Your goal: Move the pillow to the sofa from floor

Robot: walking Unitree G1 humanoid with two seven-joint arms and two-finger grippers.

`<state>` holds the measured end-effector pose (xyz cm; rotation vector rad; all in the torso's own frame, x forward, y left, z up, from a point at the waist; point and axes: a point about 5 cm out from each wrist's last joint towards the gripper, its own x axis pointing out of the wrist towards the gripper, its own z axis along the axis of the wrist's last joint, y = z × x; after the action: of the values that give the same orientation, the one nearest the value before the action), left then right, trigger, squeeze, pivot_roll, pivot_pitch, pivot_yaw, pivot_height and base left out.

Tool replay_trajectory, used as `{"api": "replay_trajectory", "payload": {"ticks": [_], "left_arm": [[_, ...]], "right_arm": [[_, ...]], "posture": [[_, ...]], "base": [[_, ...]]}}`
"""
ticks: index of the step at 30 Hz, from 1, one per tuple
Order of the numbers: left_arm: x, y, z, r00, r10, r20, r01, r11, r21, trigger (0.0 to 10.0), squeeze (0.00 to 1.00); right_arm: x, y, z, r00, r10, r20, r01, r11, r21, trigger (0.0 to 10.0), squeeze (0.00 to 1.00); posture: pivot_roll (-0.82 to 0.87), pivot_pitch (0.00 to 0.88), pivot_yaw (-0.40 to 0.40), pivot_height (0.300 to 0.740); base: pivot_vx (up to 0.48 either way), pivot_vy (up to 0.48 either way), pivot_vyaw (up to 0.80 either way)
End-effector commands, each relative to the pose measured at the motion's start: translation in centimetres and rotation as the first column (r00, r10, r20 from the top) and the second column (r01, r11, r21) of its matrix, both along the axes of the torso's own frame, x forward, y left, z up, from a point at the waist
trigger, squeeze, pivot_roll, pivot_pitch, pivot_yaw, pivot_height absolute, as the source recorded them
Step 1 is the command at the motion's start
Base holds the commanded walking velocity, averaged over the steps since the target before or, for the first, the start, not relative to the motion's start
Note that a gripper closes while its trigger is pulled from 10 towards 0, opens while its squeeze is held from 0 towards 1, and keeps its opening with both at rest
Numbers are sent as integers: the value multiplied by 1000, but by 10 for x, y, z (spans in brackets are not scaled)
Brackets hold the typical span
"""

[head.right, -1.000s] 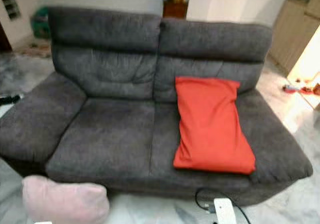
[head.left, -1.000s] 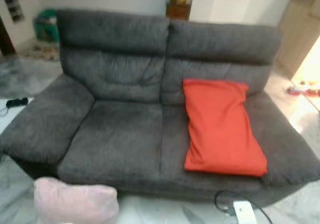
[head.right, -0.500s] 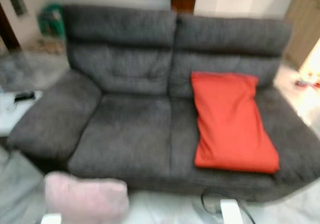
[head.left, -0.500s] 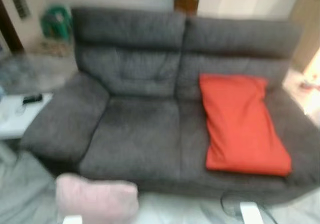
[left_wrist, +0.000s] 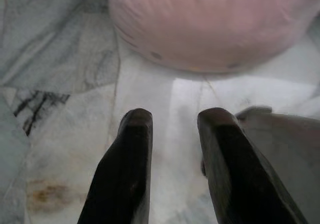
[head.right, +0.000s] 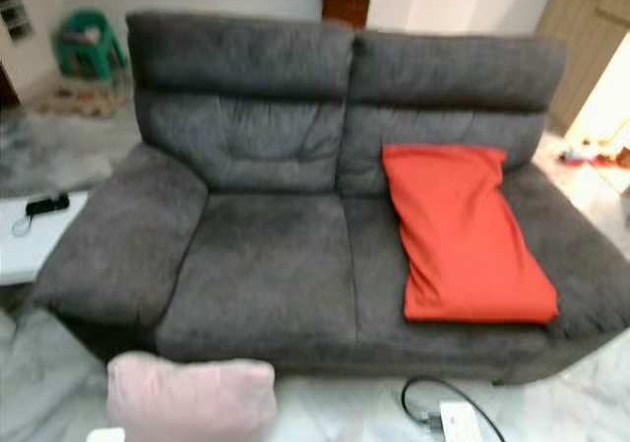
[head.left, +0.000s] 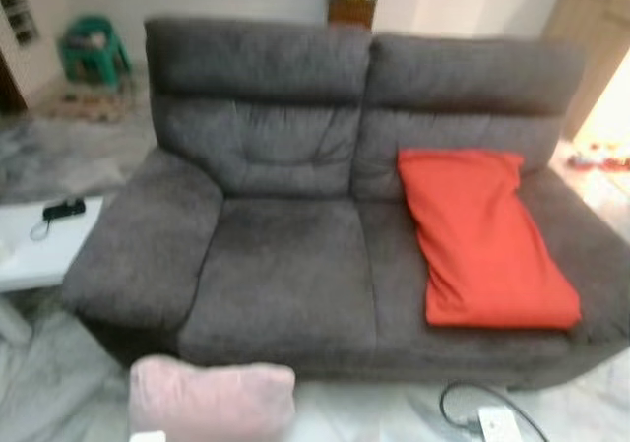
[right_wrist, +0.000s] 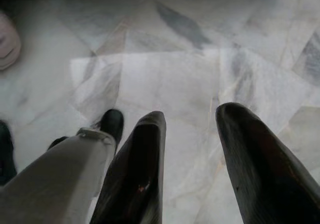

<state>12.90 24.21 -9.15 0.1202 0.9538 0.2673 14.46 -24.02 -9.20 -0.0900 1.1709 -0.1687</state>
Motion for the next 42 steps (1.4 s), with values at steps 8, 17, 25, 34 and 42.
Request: {"api": "replay_trajectory", "payload": {"ticks": [8, 17, 25, 34, 42], "left_arm": [[-6, 2, -2, 1000, 17, -20, -17, 1000, -4, 10000, 0], [-4, 3, -1, 1000, 11, -13, -11, 1000, 1, 10000, 0], [-4, 3, -1, 1000, 8, -16, -8, 1000, 1, 10000, 0], [-3, 3, -1, 1000, 2, -15, -2, 1000, 10, 10000, 0], [2, 4, 2, 1000, 10, 17, -11, 1000, 17, 10000, 0]], "right_arm": [[9, -2, 4, 999, 8, 32, -8, 1000, -4, 10000, 0], [9, -1, 4, 999, 14, 33, -14, 1000, 1, 10000, 0], [10, -1, 4, 999, 27, 45, -27, 1000, 3, 10000, 0], [12, 1, 5, 998, 31, 61, -32, 999, 21, 10000, 0], [14, 1, 6, 997, 25, 77, -27, 999, 28, 10000, 0]], "posture": [[138, 0, -86, 740], [143, 0, -84, 740], [142, 0, -84, 740], [143, 0, -84, 740], [147, 0, -88, 740]], "base": [[0, 368, -488], [0, 366, 0], [0, 368, 0], [0, 145, 622], [0, 0, 164]]}}
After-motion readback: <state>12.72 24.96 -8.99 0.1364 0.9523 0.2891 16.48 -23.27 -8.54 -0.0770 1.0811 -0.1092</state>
